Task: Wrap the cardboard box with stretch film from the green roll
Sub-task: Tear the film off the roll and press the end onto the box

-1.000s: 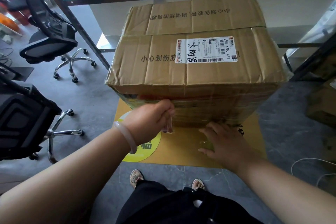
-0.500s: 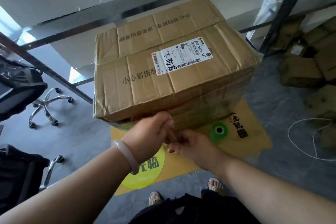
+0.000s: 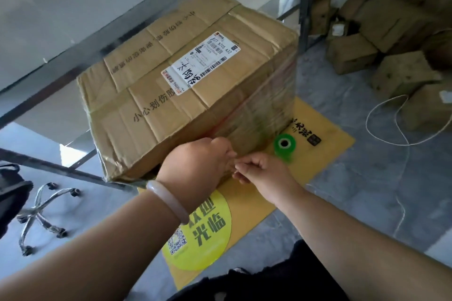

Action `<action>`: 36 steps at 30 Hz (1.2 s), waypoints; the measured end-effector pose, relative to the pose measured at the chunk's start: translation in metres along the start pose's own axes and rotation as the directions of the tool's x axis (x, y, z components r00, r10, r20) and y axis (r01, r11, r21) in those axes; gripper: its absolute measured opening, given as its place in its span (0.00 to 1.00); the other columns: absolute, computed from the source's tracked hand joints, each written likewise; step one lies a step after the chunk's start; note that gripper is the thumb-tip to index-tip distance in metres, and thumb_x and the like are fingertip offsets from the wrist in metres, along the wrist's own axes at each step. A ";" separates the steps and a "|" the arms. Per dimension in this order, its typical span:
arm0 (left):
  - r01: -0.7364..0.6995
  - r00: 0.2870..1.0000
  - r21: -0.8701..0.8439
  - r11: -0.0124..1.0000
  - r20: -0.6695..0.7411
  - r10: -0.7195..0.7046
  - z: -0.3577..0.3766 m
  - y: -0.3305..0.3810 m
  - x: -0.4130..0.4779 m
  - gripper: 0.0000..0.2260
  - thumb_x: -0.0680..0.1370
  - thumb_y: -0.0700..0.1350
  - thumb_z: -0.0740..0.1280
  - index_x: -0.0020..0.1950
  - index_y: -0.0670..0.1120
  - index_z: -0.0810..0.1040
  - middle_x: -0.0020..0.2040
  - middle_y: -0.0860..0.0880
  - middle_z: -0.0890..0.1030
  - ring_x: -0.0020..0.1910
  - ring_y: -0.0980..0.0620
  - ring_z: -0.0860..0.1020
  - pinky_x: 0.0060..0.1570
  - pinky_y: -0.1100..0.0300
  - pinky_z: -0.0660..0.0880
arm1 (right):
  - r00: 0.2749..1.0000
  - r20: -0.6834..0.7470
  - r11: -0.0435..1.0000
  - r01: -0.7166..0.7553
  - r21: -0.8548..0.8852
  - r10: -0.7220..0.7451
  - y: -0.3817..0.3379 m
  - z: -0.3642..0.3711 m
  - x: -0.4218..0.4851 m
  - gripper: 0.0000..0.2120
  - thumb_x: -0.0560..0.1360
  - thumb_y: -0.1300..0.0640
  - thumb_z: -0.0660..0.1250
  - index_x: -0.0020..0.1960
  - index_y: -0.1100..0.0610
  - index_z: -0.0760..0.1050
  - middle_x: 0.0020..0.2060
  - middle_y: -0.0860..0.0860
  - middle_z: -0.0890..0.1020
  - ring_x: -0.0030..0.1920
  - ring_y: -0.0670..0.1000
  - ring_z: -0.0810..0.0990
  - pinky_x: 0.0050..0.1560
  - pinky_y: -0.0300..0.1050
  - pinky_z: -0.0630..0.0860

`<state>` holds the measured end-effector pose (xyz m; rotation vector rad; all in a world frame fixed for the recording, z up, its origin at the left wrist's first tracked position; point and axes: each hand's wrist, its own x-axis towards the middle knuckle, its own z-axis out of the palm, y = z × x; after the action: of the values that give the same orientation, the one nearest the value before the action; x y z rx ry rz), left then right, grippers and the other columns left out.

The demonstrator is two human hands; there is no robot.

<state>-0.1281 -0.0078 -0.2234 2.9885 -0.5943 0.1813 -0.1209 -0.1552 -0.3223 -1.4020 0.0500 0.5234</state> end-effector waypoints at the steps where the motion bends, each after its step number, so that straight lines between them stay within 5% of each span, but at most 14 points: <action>1: -0.075 0.996 0.084 0.994 -0.036 0.078 -0.001 -0.001 0.003 0.09 0.73 0.50 0.73 0.38 0.46 0.82 0.30 0.49 0.80 0.25 0.47 0.79 0.21 0.57 0.76 | 1.000 -0.020 1.000 0.007 -0.006 -0.008 0.001 0.001 0.003 0.07 0.76 0.64 0.66 0.44 0.55 0.80 0.34 0.50 0.84 0.39 0.49 0.81 0.43 0.43 0.78; 4: -0.245 0.969 0.292 0.925 0.033 0.246 -0.012 0.000 0.011 0.11 0.63 0.45 0.82 0.32 0.49 0.80 0.27 0.52 0.77 0.24 0.49 0.77 0.18 0.64 0.66 | 0.997 -0.057 0.995 0.055 -0.082 -0.060 0.003 0.003 0.008 0.07 0.76 0.60 0.68 0.43 0.50 0.80 0.37 0.51 0.85 0.43 0.52 0.83 0.48 0.48 0.80; 9: -0.430 0.855 0.561 0.707 0.001 0.519 -0.029 0.000 0.032 0.07 0.67 0.45 0.74 0.31 0.50 0.79 0.40 0.52 0.81 0.44 0.46 0.80 0.42 0.52 0.71 | 0.976 -0.180 0.993 0.118 -0.031 -0.122 0.005 0.011 0.012 0.05 0.74 0.61 0.70 0.42 0.52 0.78 0.38 0.53 0.84 0.41 0.51 0.84 0.49 0.49 0.82; 13: -0.517 0.746 0.609 0.602 -0.023 0.665 -0.025 -0.015 0.049 0.07 0.71 0.42 0.69 0.33 0.50 0.80 0.53 0.50 0.84 0.57 0.45 0.79 0.63 0.45 0.71 | 0.940 -0.297 0.986 0.165 -0.035 -0.168 0.006 0.021 0.019 0.07 0.72 0.60 0.72 0.42 0.53 0.74 0.35 0.53 0.83 0.35 0.49 0.84 0.44 0.51 0.81; 19: -0.596 0.670 0.655 0.464 0.087 0.737 -0.027 -0.026 0.056 0.10 0.74 0.45 0.68 0.33 0.51 0.78 0.59 0.48 0.83 0.61 0.41 0.80 0.67 0.35 0.66 | 0.916 -0.376 0.990 0.132 -0.054 -0.142 0.019 0.023 0.025 0.13 0.69 0.50 0.75 0.39 0.54 0.72 0.31 0.53 0.83 0.34 0.54 0.83 0.43 0.61 0.80; 23: -0.593 0.659 0.658 0.464 0.065 0.749 -0.022 -0.026 0.057 0.07 0.75 0.44 0.66 0.38 0.50 0.78 0.61 0.47 0.82 0.61 0.41 0.80 0.66 0.33 0.69 | 0.914 -0.350 0.944 0.092 -0.316 -0.206 0.020 0.013 0.027 0.16 0.68 0.41 0.72 0.39 0.52 0.72 0.31 0.50 0.83 0.34 0.49 0.83 0.40 0.55 0.81; 26: -0.515 0.734 0.671 0.533 0.025 0.678 -0.019 -0.024 0.060 0.04 0.74 0.45 0.66 0.46 0.48 0.79 0.64 0.45 0.80 0.64 0.41 0.78 0.67 0.33 0.67 | 0.914 -0.345 0.919 0.066 -0.389 -0.212 0.019 0.002 0.028 0.15 0.70 0.41 0.70 0.41 0.52 0.73 0.33 0.49 0.82 0.35 0.49 0.82 0.40 0.54 0.81; 31: -0.518 0.746 0.624 0.585 -0.006 0.666 -0.018 -0.023 0.062 0.06 0.72 0.46 0.67 0.47 0.50 0.81 0.65 0.45 0.79 0.65 0.41 0.76 0.69 0.33 0.64 | 0.917 -0.324 0.926 0.108 -0.363 -0.234 0.019 0.002 0.023 0.06 0.75 0.50 0.68 0.45 0.51 0.74 0.37 0.48 0.82 0.38 0.49 0.82 0.41 0.51 0.82; 33: -0.534 0.742 0.600 0.595 -0.006 0.671 -0.021 -0.023 0.064 0.05 0.74 0.44 0.68 0.46 0.52 0.82 0.64 0.46 0.80 0.65 0.41 0.76 0.68 0.33 0.64 | 0.910 -0.320 0.929 0.151 -0.338 -0.265 0.023 0.002 0.015 0.02 0.76 0.54 0.66 0.49 0.51 0.75 0.42 0.47 0.82 0.44 0.45 0.81 0.44 0.42 0.80; 36: -0.644 0.677 0.532 0.549 0.062 0.734 -0.025 -0.026 0.060 0.10 0.75 0.43 0.66 0.50 0.55 0.84 0.65 0.49 0.80 0.68 0.40 0.74 0.68 0.30 0.62 | 0.906 -0.195 0.814 0.222 -0.536 -0.375 0.027 0.003 0.001 0.10 0.77 0.59 0.62 0.55 0.49 0.76 0.48 0.43 0.78 0.48 0.41 0.77 0.48 0.33 0.74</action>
<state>-0.0652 -0.0041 -0.1918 2.9123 -1.9809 0.7528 -0.1311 -0.1505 -0.3474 -1.9558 -0.0791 0.0467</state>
